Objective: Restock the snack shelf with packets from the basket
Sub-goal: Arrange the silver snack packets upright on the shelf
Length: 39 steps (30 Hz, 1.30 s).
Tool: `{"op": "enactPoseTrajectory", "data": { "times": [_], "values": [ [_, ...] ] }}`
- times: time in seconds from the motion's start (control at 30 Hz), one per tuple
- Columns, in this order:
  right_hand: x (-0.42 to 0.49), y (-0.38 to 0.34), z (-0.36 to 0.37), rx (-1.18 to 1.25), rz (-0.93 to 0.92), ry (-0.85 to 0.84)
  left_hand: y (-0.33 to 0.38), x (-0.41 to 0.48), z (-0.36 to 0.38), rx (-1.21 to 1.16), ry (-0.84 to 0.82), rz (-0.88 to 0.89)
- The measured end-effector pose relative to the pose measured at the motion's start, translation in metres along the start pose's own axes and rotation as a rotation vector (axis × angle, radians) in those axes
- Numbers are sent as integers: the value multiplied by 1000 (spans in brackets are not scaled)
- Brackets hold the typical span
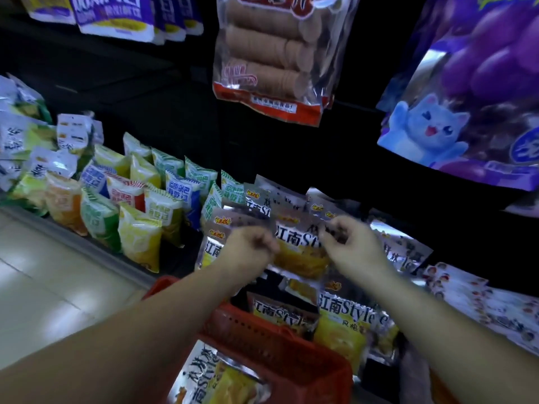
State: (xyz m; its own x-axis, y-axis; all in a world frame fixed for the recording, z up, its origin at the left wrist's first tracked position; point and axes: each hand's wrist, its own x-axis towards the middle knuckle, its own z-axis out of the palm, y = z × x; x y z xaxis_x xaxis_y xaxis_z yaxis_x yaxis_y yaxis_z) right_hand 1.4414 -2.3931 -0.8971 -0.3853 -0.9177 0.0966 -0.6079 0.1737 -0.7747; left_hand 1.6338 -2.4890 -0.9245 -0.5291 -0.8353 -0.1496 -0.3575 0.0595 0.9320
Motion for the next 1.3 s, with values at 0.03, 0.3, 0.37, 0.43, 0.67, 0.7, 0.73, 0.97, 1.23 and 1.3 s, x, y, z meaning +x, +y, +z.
{"op": "enactPoseTrajectory", "data": {
  "times": [0.03, 0.3, 0.37, 0.43, 0.67, 0.7, 0.73, 0.97, 1.23, 1.3],
  "values": [
    [-1, 8, 9, -18, 36, -68, -14, 2, 1, 3, 48, -33],
    [-27, 53, 41, -203, 270, -727, -71, 3, 4, 31, 144, -88],
    [-27, 48, 37, -163, 291, -694, -64, 0, 9, 78, 36, -33],
    [-25, 49, 31, -157, 310, -672, -51, -4, 12, 200, -212, -10],
    [-45, 83, 15, -308, 339, -667, -32, 4, 19, 910, -430, 286],
    [-48, 86, 11, -306, 293, -602, -33, 6, 18, 921, -460, 286],
    [-50, 89, 7, -320, 228, -517, -36, 8, 19, 899, -470, 295],
    [-45, 108, -18, -627, 296, -262, -31, 15, 32, 661, -605, 177],
    [-42, 109, -21, -950, 192, -391, -36, 16, 37, 744, -529, 375],
    [-47, 108, -25, -941, 209, -454, -37, 15, 37, 759, -516, 384]
  ]
}}
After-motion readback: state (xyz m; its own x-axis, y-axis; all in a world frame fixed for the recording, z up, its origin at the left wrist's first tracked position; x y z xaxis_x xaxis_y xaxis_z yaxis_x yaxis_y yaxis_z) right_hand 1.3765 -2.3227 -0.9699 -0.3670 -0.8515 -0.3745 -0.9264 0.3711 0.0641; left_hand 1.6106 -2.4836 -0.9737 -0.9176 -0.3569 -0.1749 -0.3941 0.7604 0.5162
